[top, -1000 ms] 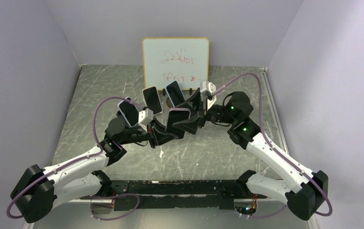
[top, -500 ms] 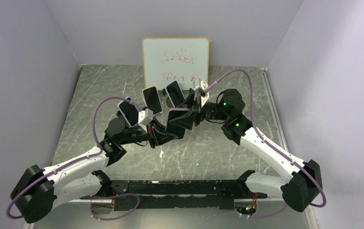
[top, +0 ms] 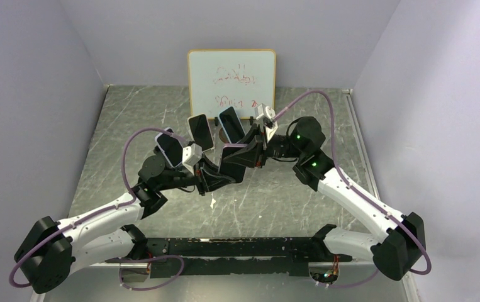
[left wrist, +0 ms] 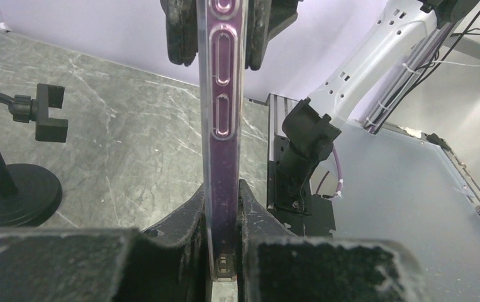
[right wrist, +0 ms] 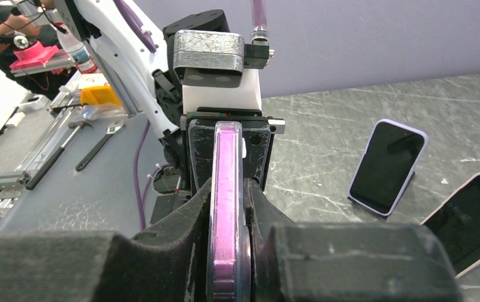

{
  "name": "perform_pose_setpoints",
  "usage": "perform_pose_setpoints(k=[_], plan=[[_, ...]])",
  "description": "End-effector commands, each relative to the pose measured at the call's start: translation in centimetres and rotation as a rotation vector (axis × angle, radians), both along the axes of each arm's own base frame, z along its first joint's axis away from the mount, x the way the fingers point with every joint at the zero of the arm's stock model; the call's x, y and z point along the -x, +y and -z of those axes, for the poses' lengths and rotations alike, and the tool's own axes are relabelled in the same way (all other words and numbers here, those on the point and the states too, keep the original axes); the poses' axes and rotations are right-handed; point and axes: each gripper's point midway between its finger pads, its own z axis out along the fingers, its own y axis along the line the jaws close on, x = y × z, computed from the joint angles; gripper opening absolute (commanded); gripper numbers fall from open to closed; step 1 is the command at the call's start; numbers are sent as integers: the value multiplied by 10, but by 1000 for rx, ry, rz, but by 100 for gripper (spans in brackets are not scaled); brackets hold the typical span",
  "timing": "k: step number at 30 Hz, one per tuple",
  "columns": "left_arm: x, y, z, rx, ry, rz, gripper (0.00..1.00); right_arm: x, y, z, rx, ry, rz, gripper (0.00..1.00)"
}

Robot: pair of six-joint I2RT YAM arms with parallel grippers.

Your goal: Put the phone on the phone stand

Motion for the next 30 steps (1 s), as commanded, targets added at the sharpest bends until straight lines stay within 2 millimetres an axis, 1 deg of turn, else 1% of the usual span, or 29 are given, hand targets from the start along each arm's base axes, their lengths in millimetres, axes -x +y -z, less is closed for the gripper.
perform_pose_setpoints(k=[1,9,13,24,30], plan=[[-1,1,-18,58,-59,-1,5,-4,-1,-29,-68,-90,19,19],[0,1,-17,59,-56,2,5,-6,2,-32,-83,-95,12,35],[0,0,-16,58,-53,5,5,-6,2,-33,-84,-99,9,37],[0,2,-17,58,-57,0,5,-7,7,-24,-70,-79,-7,37],[0,1,-16,57,-56,3,5,-6,12,-18,-66,-66,-24,45]])
